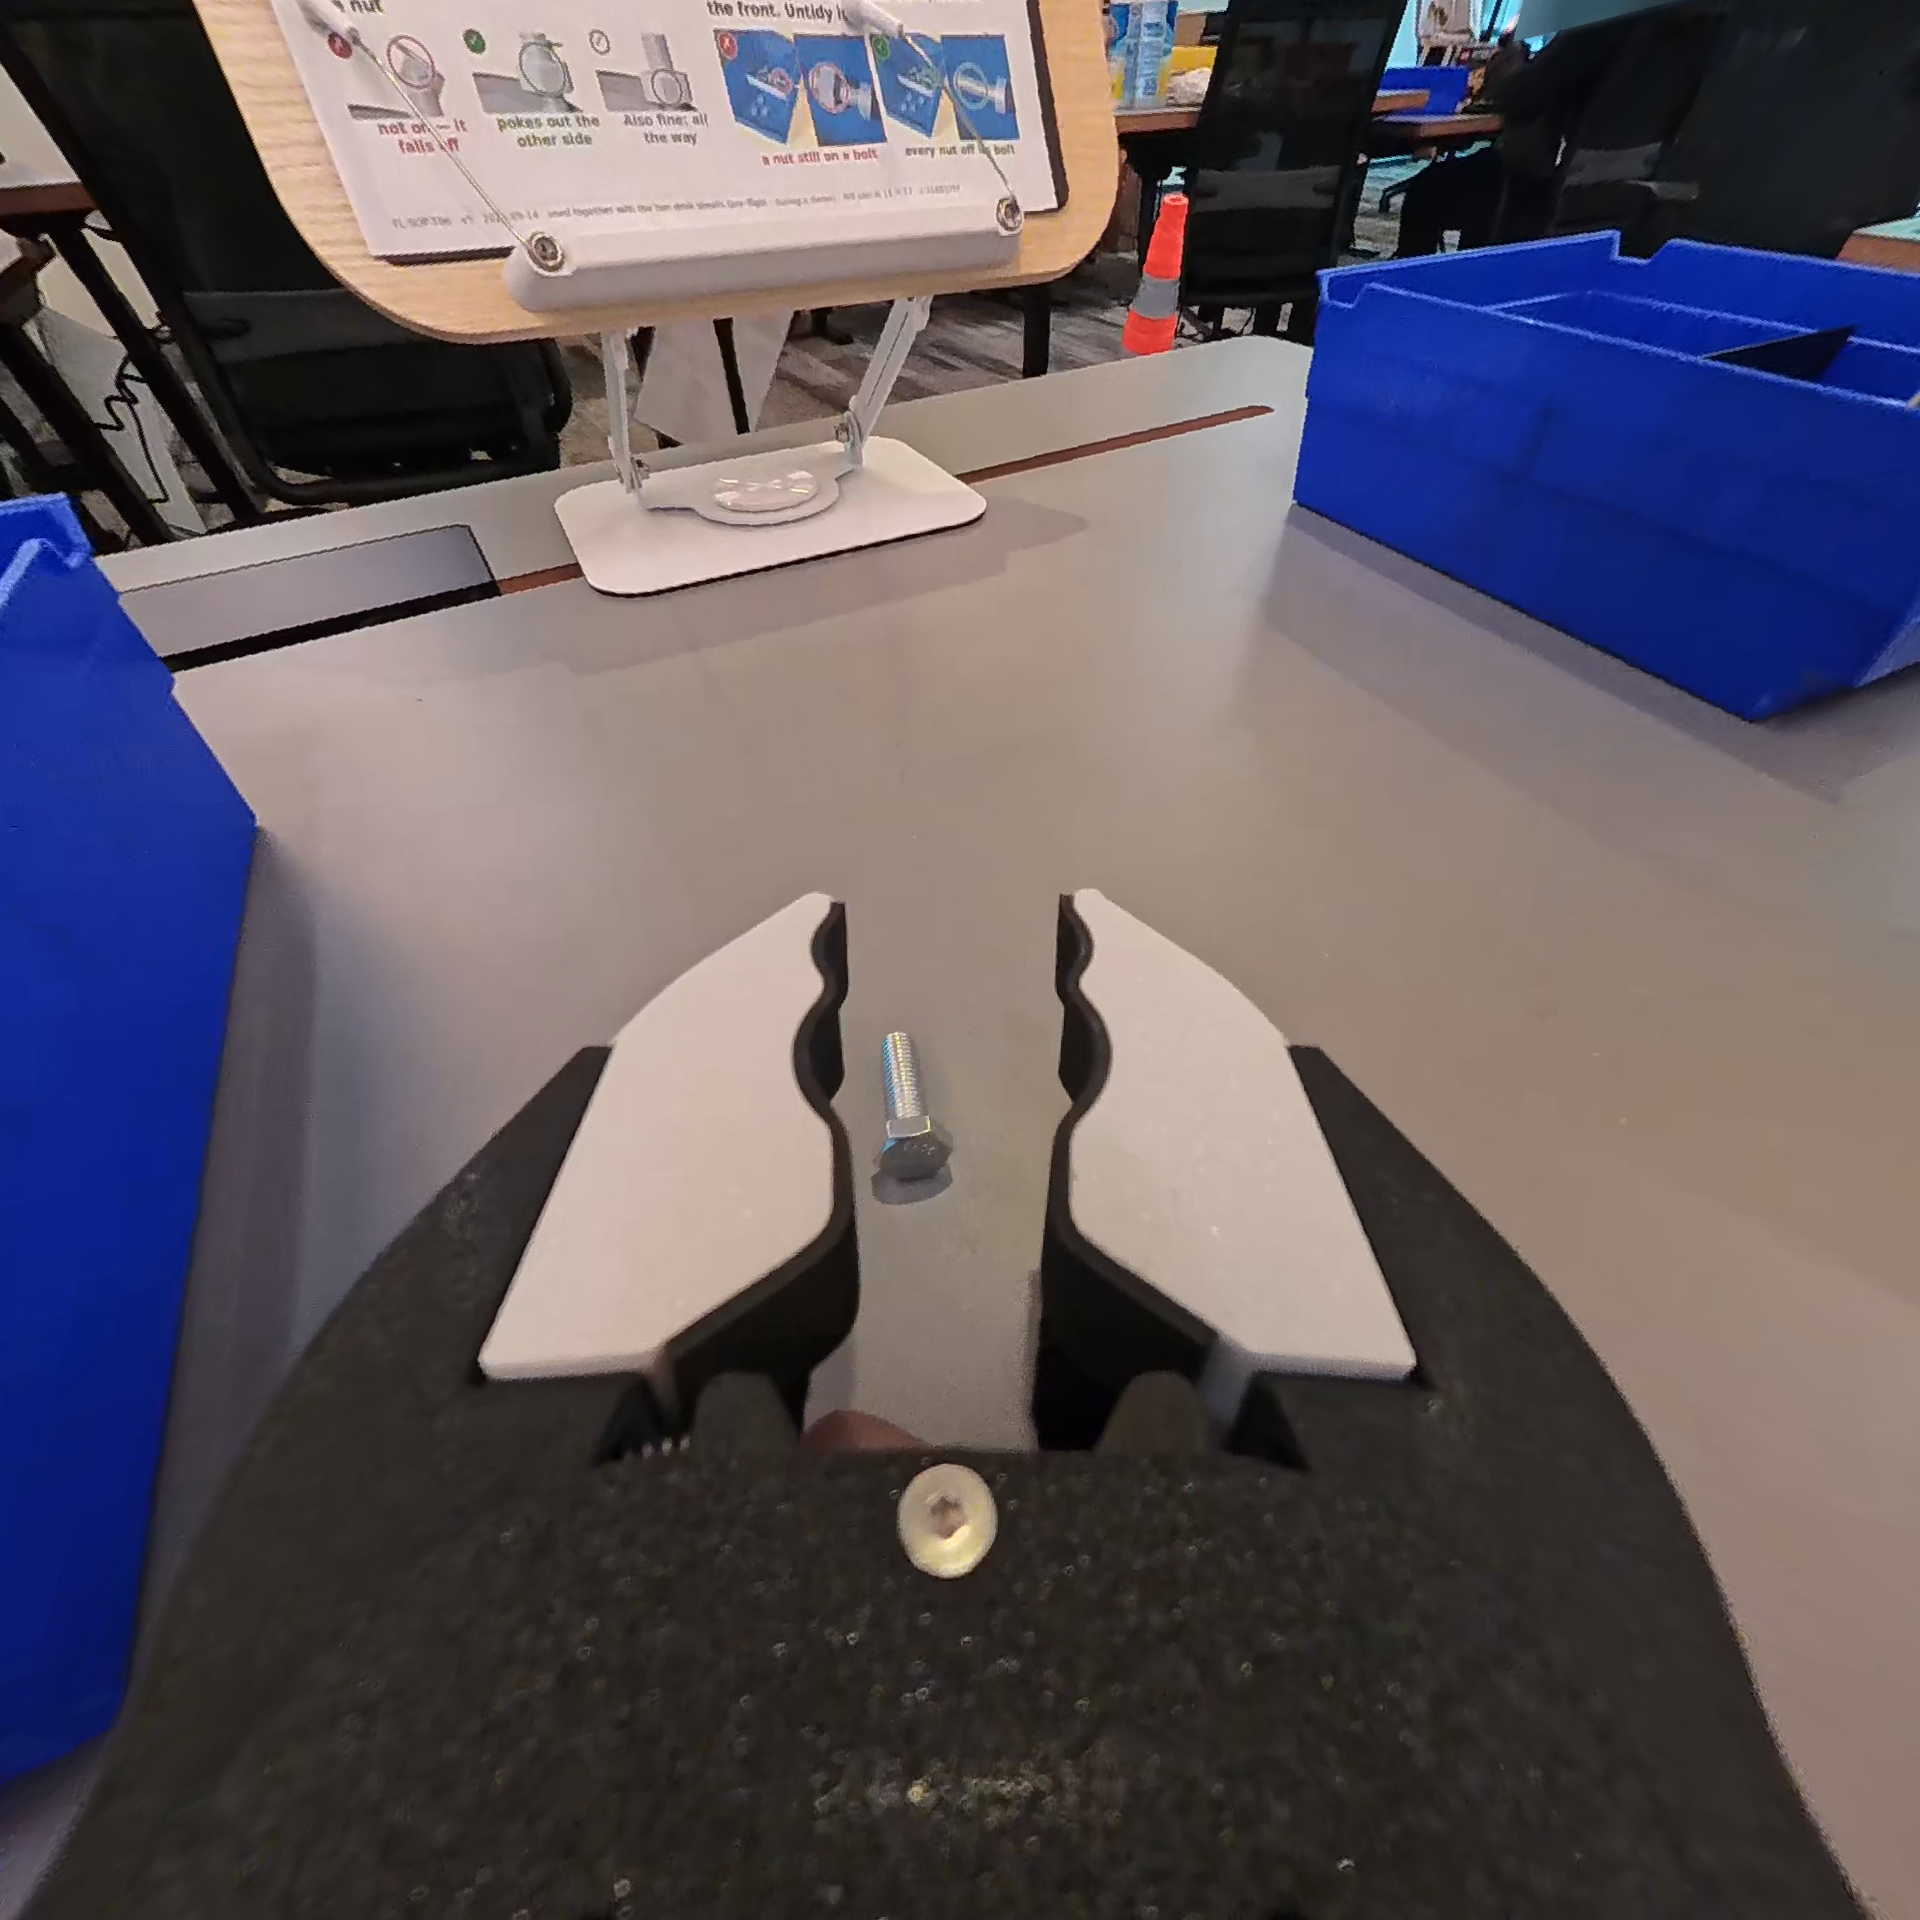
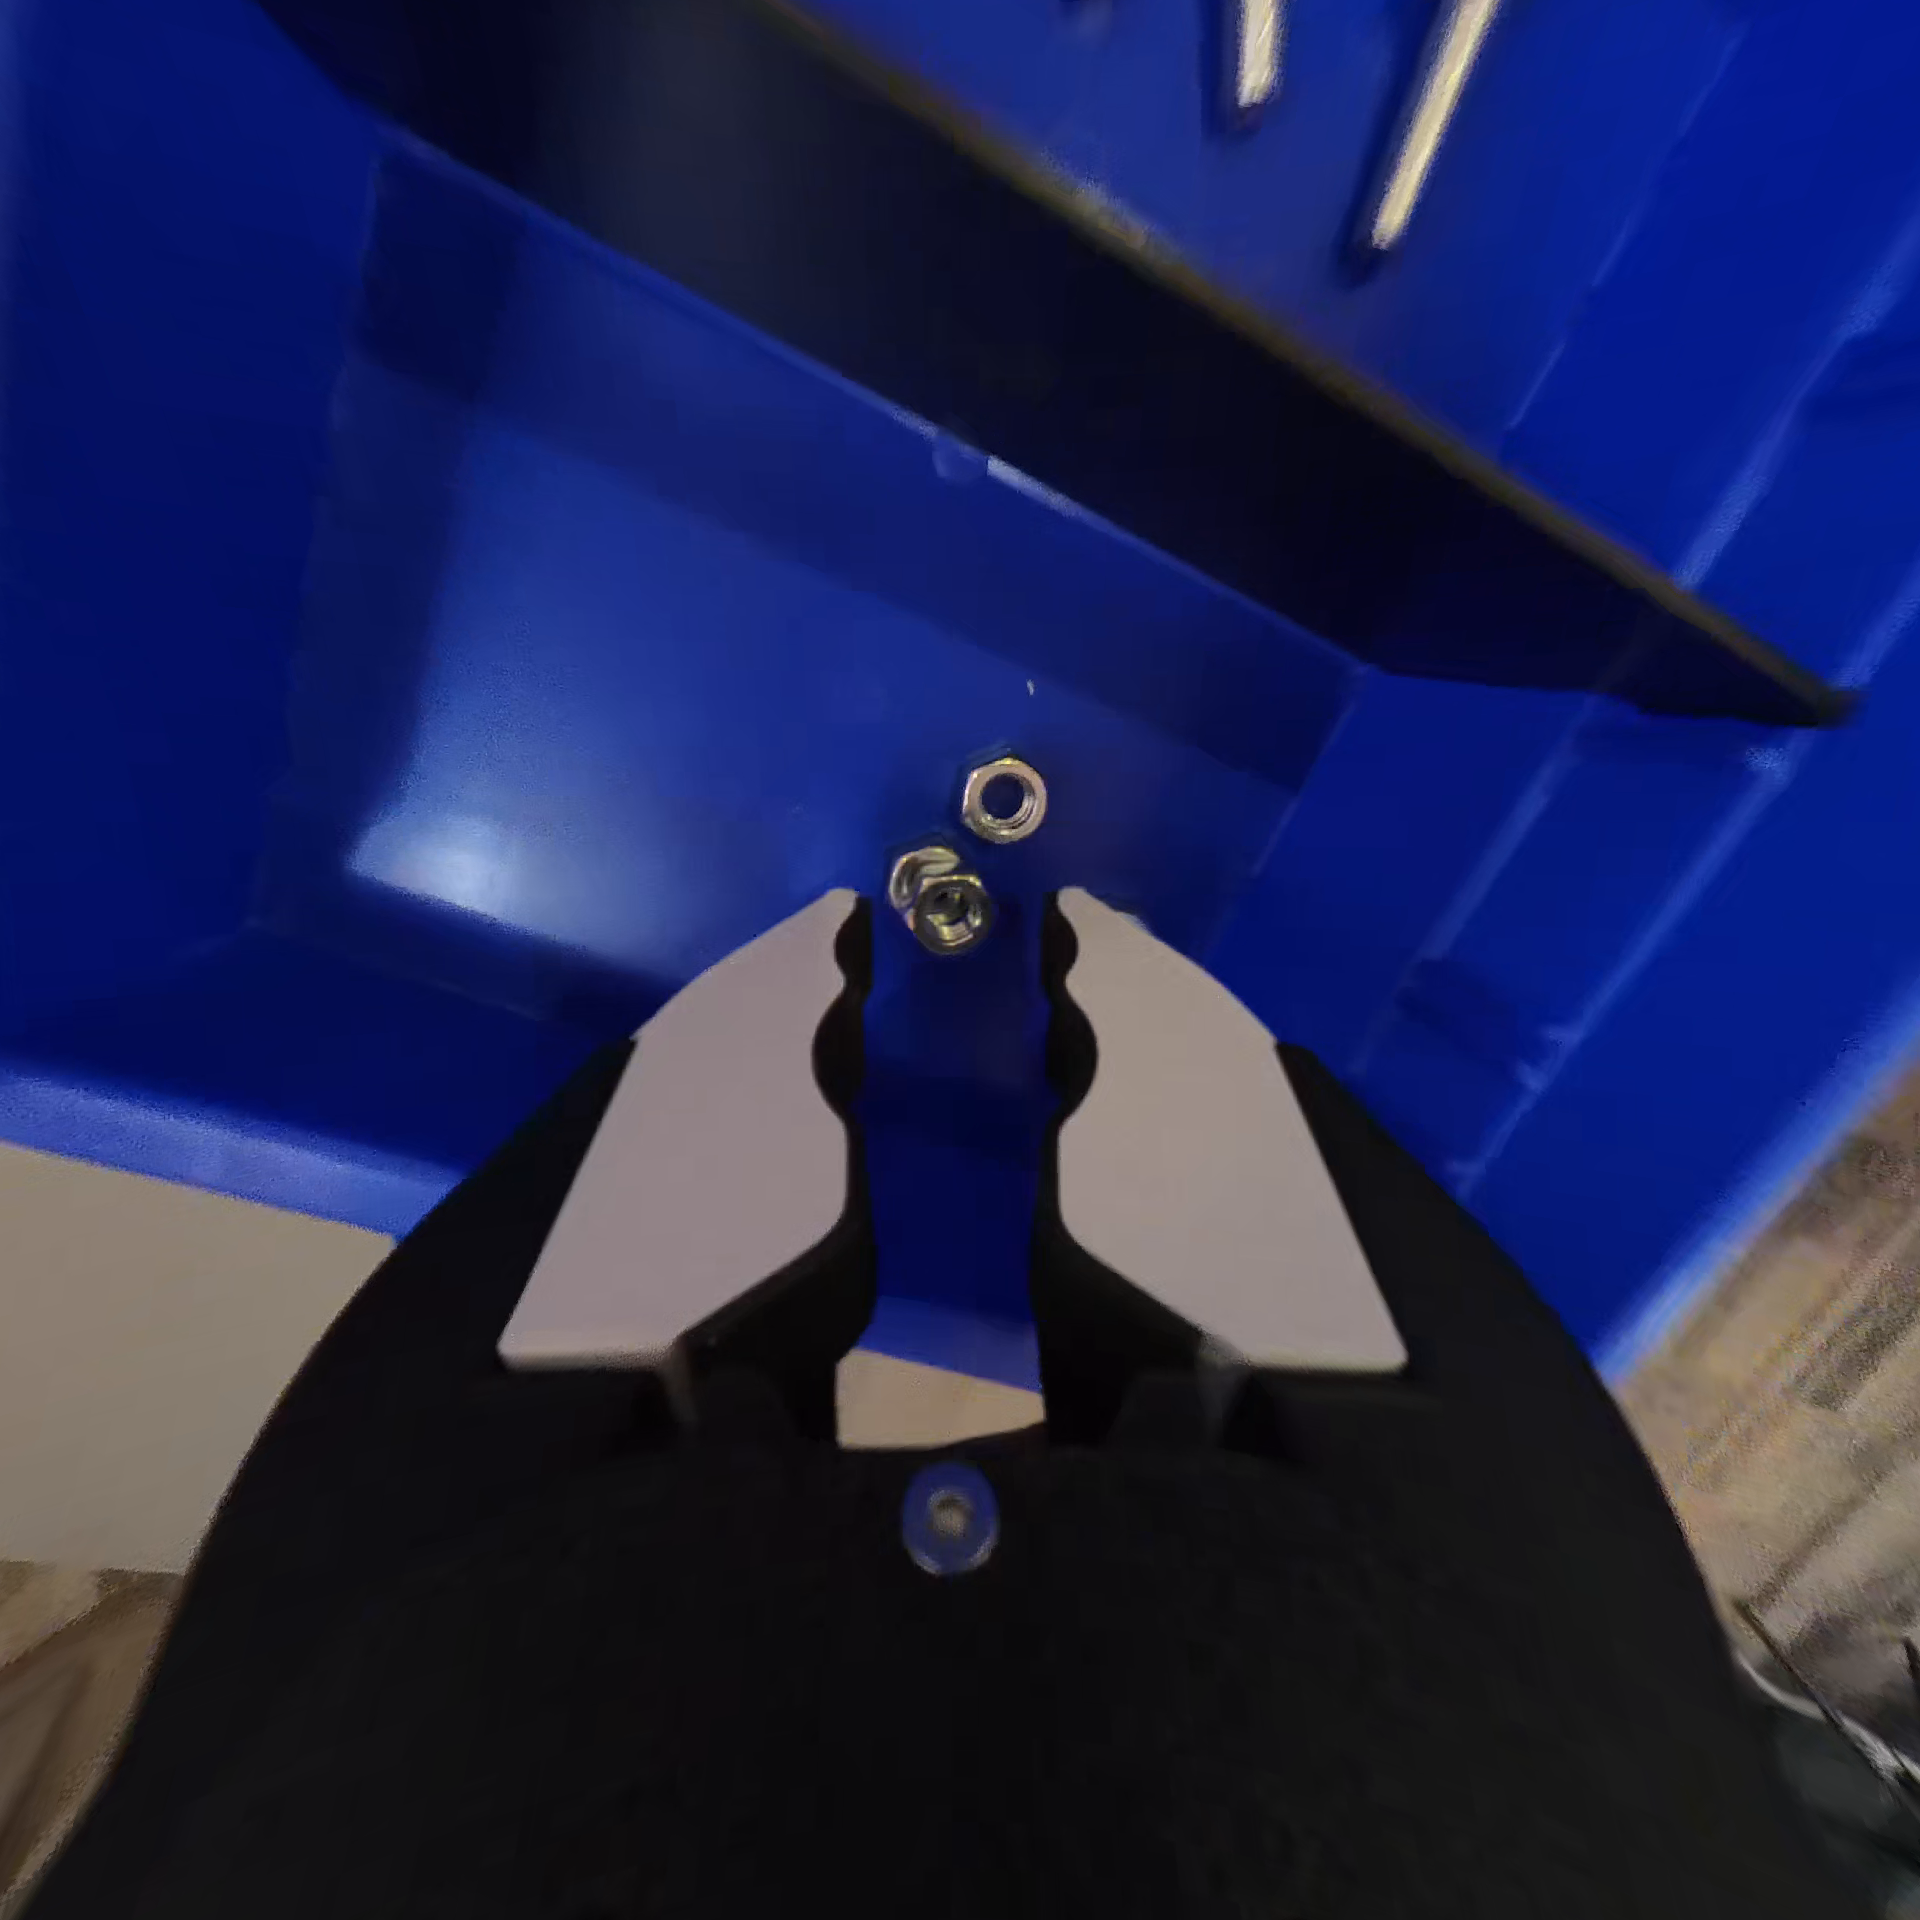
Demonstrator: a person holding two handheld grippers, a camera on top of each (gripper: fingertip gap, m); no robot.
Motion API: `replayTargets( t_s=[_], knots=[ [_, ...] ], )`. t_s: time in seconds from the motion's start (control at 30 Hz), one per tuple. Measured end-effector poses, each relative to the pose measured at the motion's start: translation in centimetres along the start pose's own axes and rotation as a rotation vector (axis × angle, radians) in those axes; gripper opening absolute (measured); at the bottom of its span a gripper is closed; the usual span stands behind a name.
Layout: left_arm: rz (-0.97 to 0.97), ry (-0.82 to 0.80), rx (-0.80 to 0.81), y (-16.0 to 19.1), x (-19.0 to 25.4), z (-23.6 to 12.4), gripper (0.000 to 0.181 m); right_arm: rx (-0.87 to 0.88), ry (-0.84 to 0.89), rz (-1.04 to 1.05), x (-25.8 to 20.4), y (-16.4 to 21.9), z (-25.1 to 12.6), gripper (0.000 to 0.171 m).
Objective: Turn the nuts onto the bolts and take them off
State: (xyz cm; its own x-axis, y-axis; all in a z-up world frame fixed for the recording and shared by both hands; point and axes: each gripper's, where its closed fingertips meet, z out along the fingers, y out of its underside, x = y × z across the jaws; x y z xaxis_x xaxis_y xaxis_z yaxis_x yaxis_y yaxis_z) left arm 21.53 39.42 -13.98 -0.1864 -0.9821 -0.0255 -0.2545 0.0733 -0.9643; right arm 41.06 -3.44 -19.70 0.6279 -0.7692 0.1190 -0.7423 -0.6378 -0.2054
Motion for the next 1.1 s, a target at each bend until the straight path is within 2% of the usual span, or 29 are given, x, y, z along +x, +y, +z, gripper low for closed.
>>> replayTargets(
  t_s=[0.03, 0.1, 0.17, 0.27, 0.33, 0.37, 0.43, 0.53, 0.6, 0.73, 0.8, 0.97, 1.1],
  knots=[
    [0.006, 0.000, 0.001, 0.0, 0.1, 0.0, 0.038, 0.054, 0.009, 0.003, 0.0, -0.6, -1.0, 0.036],
    [0.007, -0.004, 0.014, -0.2, 0.0, -0.2, 0.038, 0.211, 0.042, -0.010, -0.7, -2.2, -4.2, 0.039],
    [0.005, -0.011, 0.022, -0.4, -0.5, -0.6, 0.037, 0.450, 0.057, -0.066, -3.3, -4.6, -8.6, 0.040],
    [0.052, -0.050, -0.075, 0.7, -2.1, -1.4, 0.040, 0.912, -0.074, -0.189, -12.5, -7.7, -15.5, 0.040],
    [0.032, -0.056, -0.165, 2.2, -2.7, -2.0, 0.042, 1.151, -0.192, -0.236, -19.0, -7.9, -17.5, 0.032],
    [0.013, -0.038, -0.215, 3.1, -2.7, -2.2, 0.042, 1.219, -0.261, -0.242, -22.0, -7.7, -17.3, 0.029],
    [-0.002, -0.021, -0.316, 4.5, -2.7, -2.1, 0.045, 1.265, -0.376, -0.240, -26.6, -7.4, -15.1, 0.030],
    [0.005, 0.016, -0.463, 6.1, -1.9, -1.0, 0.049, 1.252, -0.439, -0.230, -29.8, -7.4, -11.9, 0.031],
    [-0.016, 0.042, -0.502, 6.3, -1.0, -0.2, 0.048, 1.223, -0.447, -0.264, -30.7, -7.0, -10.9, 0.033],
    [-0.008, -0.017, -0.579, 7.7, -1.2, 1.1, 0.047, 1.260, -0.466, -0.269, -31.1, -5.9, -11.3, 0.028],
    [-0.031, -0.023, -0.561, 7.6, -1.3, 1.4, 0.019, 1.263, -0.473, -0.268, -31.0, -5.6, -11.3, 0.028],
    [0.036, 0.015, -0.562, 7.4, -1.2, 1.9, 0.019, 1.262, -0.497, -0.265, -30.8, -5.3, -11.3, 0.026],
    [0.168, 0.171, -0.346, 3.5, 1.4, 2.3, 0.019, 1.235, -0.567, -0.277, -31.0, -5.0, -11.3, 0.026]
  ],
)
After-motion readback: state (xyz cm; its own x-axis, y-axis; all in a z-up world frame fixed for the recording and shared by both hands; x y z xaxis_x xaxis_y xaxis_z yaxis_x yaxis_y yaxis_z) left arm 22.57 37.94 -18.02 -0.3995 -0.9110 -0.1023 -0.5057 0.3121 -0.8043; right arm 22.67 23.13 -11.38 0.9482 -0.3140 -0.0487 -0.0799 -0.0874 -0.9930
